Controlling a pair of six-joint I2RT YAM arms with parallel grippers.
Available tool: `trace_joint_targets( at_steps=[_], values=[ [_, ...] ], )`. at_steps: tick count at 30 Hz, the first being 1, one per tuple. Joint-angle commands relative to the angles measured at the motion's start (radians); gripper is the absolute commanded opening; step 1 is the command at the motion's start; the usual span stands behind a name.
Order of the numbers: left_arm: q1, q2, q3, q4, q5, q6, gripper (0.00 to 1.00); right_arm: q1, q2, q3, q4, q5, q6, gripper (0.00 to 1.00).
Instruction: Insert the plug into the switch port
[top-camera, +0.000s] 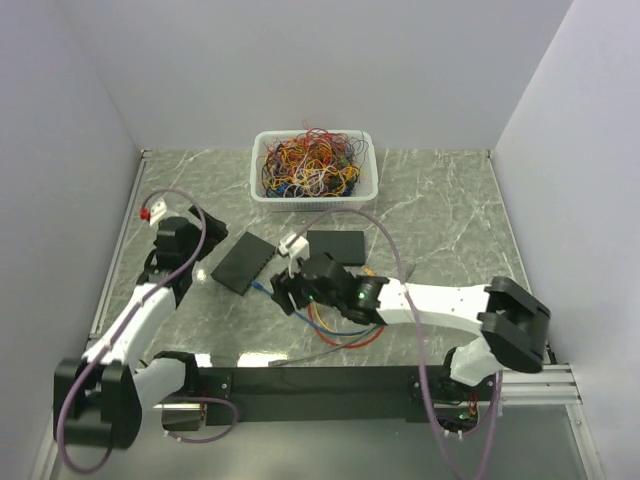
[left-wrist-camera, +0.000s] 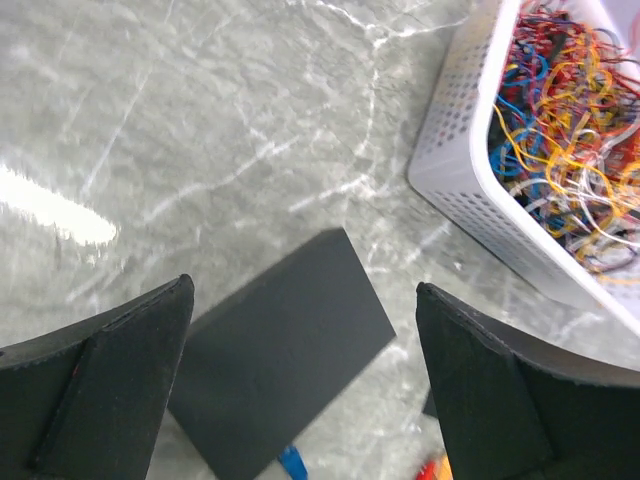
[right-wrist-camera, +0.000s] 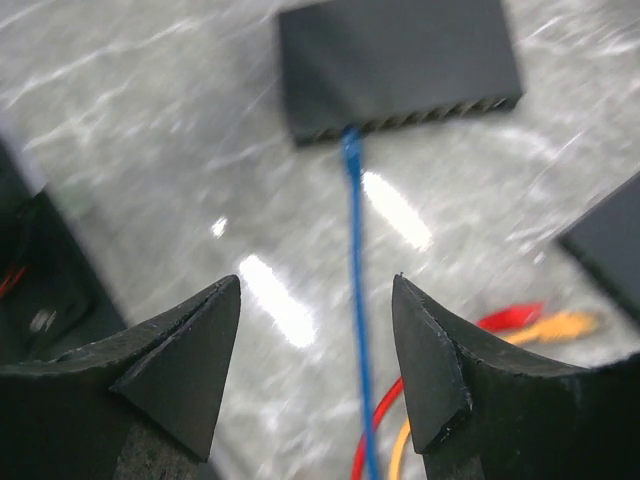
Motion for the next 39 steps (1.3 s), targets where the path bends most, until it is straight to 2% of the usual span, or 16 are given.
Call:
trace_joint_targets(
  at_steps=[1, 3, 4, 7, 10, 14, 16, 19, 23, 26, 28, 39],
  values=[
    [0.004, -0.079, -0.063, 0.041, 0.034, -0.065, 0.99, 0.074, -0.113, -0.075, -0.005, 0.046, 0.020, 0.69],
    [0.018, -0.073, -0.042, -0.025, 0.065, -0.094, 0.99, 0.102, -0.149, -0.106, -0.017, 0.069, 0.022, 0.68],
    [0.023, -0.064, -0.018, -0.065, 0.125, -0.069, 0.99, 0.120, -0.179, -0.130, -0.020, 0.075, 0.034, 0.68],
    [0.017, -0.074, 0.013, -0.102, 0.168, -0.045, 0.99, 0.139, -0.233, -0.173, -0.042, 0.092, 0.057, 0.68],
    [-0.008, -0.119, 0.094, -0.212, 0.159, 0.016, 0.99, 0.171, -0.279, -0.212, -0.052, 0.109, 0.071, 0.67],
    [-0.032, -0.065, 0.344, -0.499, 0.116, 0.120, 0.97, 0.221, -0.304, -0.235, -0.063, 0.115, 0.080, 0.66],
    [-0.042, -0.047, 0.444, -0.565, 0.108, 0.187, 0.96, 0.243, -0.296, -0.235, -0.065, 0.117, 0.075, 0.66],
    [-0.055, -0.045, 0.498, -0.621, 0.081, 0.278, 0.96, 0.295, -0.270, -0.217, -0.092, 0.141, 0.065, 0.65],
    [-0.057, -0.102, 0.435, -0.575, 0.029, 0.369, 0.96, 0.341, -0.232, -0.210, -0.106, 0.166, 0.075, 0.65],
    [-0.057, -0.146, 0.336, -0.517, -0.017, 0.367, 0.96, 0.358, -0.202, -0.218, -0.108, 0.168, 0.097, 0.65],
    [-0.057, -0.165, 0.271, -0.475, 0.001, 0.358, 0.95, 0.367, -0.183, -0.226, -0.105, 0.168, 0.109, 0.65],
    [-0.057, -0.154, 0.283, -0.503, -0.047, 0.349, 0.94, 0.398, -0.061, -0.194, -0.063, 0.166, 0.126, 0.65]
  ],
)
